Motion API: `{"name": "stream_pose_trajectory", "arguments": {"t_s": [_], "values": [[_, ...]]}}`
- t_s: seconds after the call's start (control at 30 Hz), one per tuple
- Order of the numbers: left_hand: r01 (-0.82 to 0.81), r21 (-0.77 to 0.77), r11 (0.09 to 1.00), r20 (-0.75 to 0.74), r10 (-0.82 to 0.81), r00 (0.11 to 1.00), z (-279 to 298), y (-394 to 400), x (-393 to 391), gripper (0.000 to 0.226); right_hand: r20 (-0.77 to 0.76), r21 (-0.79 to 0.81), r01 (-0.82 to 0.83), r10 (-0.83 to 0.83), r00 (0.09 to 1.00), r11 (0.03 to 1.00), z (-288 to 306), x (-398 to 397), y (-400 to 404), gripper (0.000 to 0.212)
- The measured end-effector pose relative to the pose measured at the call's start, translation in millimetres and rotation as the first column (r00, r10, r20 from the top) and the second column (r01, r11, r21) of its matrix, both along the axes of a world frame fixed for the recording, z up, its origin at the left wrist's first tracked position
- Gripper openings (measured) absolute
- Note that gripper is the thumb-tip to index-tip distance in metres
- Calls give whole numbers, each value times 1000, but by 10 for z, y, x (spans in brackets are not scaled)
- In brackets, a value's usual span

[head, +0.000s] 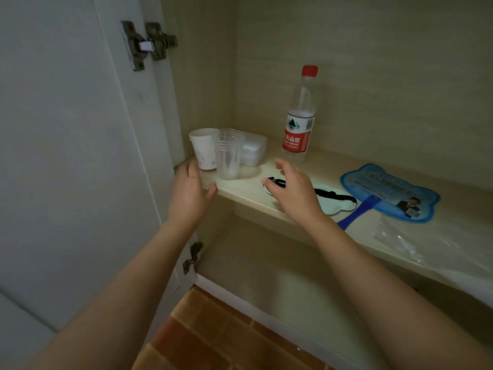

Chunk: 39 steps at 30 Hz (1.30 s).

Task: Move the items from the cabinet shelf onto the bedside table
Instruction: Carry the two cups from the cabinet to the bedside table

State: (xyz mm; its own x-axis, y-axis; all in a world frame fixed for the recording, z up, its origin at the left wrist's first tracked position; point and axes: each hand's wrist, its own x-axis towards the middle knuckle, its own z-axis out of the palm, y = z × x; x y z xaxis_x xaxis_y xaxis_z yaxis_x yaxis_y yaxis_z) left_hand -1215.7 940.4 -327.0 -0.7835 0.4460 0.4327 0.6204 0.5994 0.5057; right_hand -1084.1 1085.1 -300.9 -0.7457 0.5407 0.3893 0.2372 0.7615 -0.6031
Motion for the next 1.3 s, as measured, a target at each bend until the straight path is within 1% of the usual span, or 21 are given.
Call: {"name": "stream_pose_trajectory", "arguments": {"t_s": [0.07, 0.17, 0.33, 0.43, 0.57, 0.63, 0.7, 0.87, 1.3], "values": [[-38, 10, 999, 30, 38, 999, 64, 17, -149, 62, -19, -48, -18, 17, 1000, 999, 39, -211, -21, 53], [-62, 28, 998, 82, 59, 995, 117, 88, -343, 62, 6, -104, -28, 29, 1000, 994, 46, -486, -40, 56], [-60, 111, 992, 215, 35, 976, 120, 220, -590, 59, -4, -236, -54, 55, 998, 970, 32, -793, -58, 63], [-48, 173, 984, 280, -3, 960, 96, 282, -726, 63, -13, -266, -64, 63, 998, 962, 39, -917, -50, 63], [9, 271, 962, 282, -89, 955, 72, 359, -817, 58, -32, -304, -54, 47, 998, 951, 0, -1022, -28, 67], [37, 328, 944, 290, -138, 947, 58, 395, -838, 57, -40, -310, -43, 32, 999, 950, -30, -1051, -13, 65], [32, 362, 932, 311, -153, 938, 50, 423, -850, 55, -51, -304, -33, 18, 999, 952, -50, -1075, 5, 62], [7, 393, 920, 333, -149, 931, 18, 476, -893, 55, -56, -286, -24, 9, 998, 958, -66, -1100, 42, 55], [17, 488, 873, 312, -192, 930, 89, 402, -811, 57, -81, -317, -5, -22, 996, 949, 26, -935, 91, 56]]}}
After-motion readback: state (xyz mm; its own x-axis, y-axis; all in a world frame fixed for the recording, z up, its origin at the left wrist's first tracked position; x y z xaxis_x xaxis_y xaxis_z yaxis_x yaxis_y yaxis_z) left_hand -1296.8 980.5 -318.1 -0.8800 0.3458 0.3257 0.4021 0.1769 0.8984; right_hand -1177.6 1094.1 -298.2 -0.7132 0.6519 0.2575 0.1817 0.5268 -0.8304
